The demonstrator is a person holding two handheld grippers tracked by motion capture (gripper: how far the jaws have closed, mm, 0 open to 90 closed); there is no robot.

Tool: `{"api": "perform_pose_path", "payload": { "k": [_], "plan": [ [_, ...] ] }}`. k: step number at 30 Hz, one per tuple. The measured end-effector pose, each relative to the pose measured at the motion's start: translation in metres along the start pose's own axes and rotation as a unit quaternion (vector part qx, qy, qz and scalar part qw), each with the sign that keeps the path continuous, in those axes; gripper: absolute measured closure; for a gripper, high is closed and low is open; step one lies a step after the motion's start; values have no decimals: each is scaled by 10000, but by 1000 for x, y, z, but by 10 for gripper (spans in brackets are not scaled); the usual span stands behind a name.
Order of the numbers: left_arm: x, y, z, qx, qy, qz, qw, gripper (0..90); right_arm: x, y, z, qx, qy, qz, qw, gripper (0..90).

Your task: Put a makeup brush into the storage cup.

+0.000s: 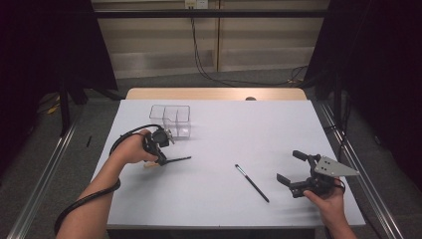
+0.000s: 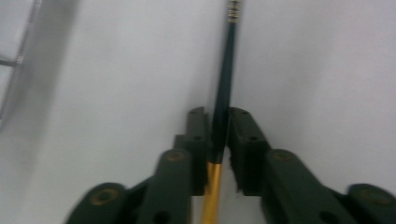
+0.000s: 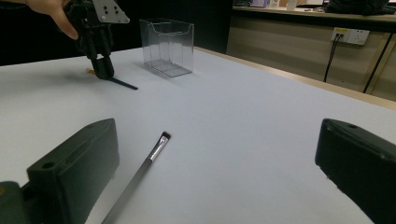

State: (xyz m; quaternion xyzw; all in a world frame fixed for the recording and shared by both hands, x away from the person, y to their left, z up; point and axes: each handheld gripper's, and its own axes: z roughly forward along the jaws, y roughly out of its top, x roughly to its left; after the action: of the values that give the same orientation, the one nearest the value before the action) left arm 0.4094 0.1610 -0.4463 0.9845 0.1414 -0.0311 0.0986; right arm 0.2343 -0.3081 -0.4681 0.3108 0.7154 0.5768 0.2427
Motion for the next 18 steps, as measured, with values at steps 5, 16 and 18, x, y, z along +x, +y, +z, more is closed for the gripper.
{"api": "perform_pose_path", "payload": {
  "k": [5, 16, 18],
  "plan": [
    [1, -1, 0, -10, -25, -46, 10000, 832, 0, 0, -1, -3, -2, 13, 10000, 0],
    [1, -4, 2, -137, -9, -202, 9997, 835, 1, 0, 0, 16, 2, 13, 10000, 0],
    [1, -6, 3, -204, 1, -326, 9993, 836, 1, 0, 1, 18, 10, 14, 10000, 0]
  ]
}}
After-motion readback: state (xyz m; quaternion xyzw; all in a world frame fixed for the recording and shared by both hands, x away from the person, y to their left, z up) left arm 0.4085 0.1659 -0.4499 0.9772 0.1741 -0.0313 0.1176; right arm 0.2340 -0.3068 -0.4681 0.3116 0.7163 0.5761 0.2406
